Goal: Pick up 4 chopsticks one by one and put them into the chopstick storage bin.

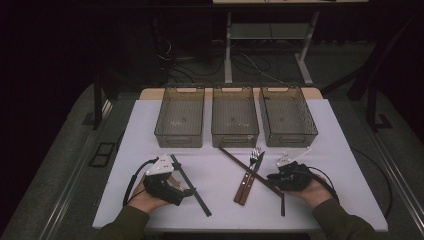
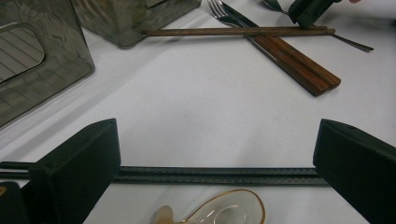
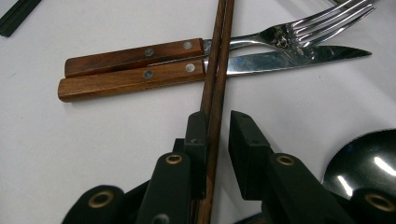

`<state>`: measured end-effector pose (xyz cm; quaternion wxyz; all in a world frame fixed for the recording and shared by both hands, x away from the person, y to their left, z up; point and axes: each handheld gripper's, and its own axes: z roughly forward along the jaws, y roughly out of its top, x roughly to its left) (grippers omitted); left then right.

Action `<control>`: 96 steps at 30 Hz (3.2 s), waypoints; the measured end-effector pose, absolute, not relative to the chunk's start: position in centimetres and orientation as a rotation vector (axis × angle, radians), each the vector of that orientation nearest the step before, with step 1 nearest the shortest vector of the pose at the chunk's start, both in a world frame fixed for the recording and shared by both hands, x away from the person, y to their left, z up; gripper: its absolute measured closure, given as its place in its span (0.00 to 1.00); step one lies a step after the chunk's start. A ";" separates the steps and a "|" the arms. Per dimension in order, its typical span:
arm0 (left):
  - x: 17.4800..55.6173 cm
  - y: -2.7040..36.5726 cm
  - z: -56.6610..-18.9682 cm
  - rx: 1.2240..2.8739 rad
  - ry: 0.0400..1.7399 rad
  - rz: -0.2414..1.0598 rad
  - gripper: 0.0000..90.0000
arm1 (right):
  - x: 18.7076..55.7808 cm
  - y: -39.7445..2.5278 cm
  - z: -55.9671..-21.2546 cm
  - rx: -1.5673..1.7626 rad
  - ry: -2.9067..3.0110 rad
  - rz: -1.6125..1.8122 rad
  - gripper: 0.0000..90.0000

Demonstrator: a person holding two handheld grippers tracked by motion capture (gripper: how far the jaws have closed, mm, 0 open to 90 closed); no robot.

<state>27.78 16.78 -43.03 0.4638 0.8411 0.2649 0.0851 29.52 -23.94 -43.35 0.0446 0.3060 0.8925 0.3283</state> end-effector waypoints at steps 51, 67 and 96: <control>27.8 16.7 -43.1 2.071 0.644 0.206 0.00 | 29.8 -24.3 -44.0 0.956 2.667 0.962 0.93; 27.7 16.7 -43.1 2.067 0.644 0.201 0.00 | 29.4 -25.4 -42.4 0.951 2.636 1.111 0.93; 27.5 16.5 -43.4 2.056 0.654 0.195 0.00 | 30.1 -25.0 -40.6 0.968 2.565 1.253 0.93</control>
